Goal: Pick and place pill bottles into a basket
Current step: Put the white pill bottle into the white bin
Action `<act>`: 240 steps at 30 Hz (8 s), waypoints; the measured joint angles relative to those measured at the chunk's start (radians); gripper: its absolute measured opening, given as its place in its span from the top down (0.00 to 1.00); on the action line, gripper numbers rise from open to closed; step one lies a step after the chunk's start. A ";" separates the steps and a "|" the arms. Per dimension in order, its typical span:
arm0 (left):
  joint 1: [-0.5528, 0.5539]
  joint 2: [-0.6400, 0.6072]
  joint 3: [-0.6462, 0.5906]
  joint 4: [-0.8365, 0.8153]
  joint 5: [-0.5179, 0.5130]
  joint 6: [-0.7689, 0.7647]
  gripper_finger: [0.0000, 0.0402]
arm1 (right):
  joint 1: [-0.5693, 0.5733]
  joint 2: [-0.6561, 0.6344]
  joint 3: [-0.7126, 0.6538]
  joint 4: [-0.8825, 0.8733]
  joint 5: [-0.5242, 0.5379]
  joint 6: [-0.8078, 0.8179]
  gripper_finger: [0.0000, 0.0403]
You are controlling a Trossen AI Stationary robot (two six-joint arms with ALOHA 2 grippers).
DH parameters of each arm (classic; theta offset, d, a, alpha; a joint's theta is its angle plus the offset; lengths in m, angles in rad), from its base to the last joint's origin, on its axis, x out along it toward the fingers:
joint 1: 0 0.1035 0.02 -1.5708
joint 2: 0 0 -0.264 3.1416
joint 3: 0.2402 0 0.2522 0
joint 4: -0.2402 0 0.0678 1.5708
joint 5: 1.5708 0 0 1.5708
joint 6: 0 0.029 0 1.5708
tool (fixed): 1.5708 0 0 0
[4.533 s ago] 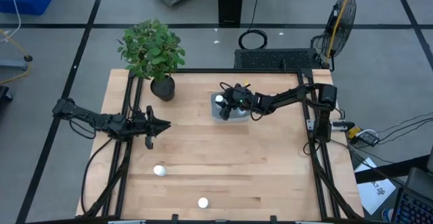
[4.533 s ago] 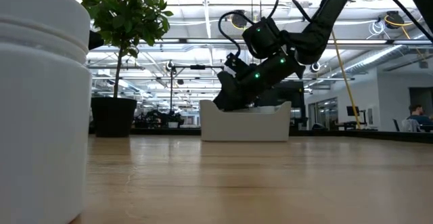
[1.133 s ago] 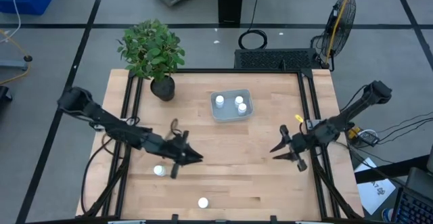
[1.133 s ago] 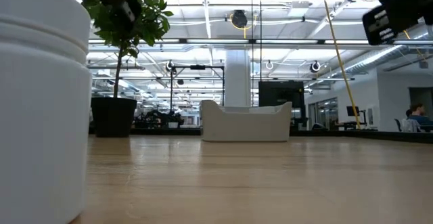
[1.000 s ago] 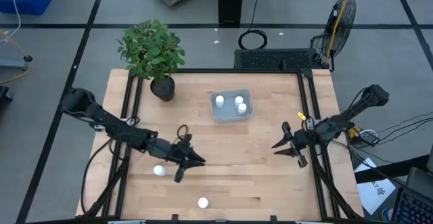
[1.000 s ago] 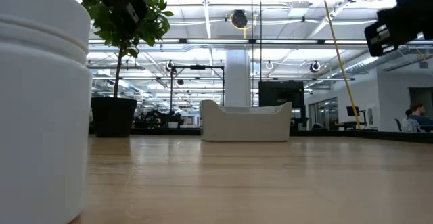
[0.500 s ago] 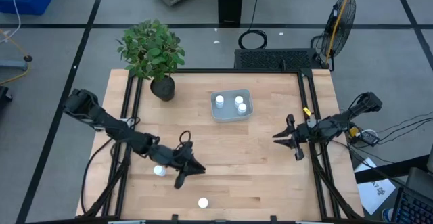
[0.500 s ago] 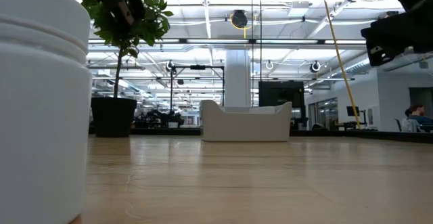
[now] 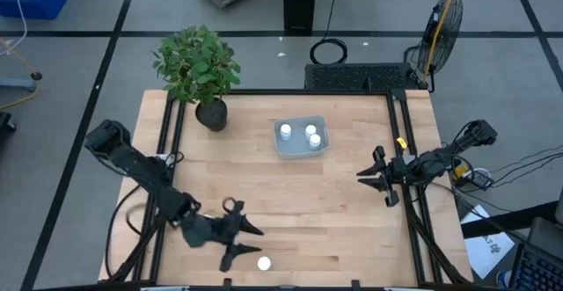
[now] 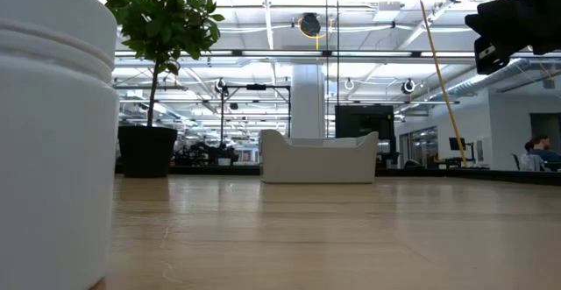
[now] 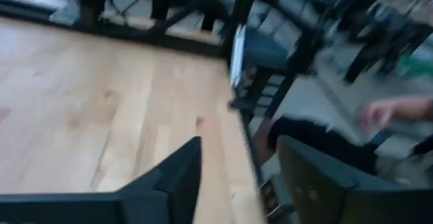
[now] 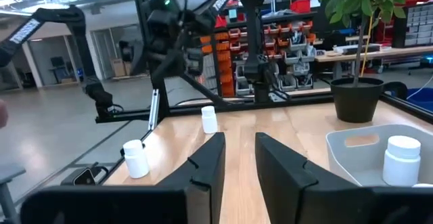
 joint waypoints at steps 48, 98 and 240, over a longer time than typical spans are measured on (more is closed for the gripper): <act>-0.059 0.451 0.412 -0.521 0.033 -0.194 0.19 | 0.000 0.001 0.000 -0.001 -0.001 0.000 0.81; 0.111 0.342 0.404 -0.501 0.086 0.168 0.60 | 0.000 0.002 0.000 -0.002 -0.001 0.000 0.80; -0.293 0.070 0.404 -1.439 -0.136 -0.792 0.27 | 0.000 0.002 0.000 -0.001 -0.002 0.000 0.81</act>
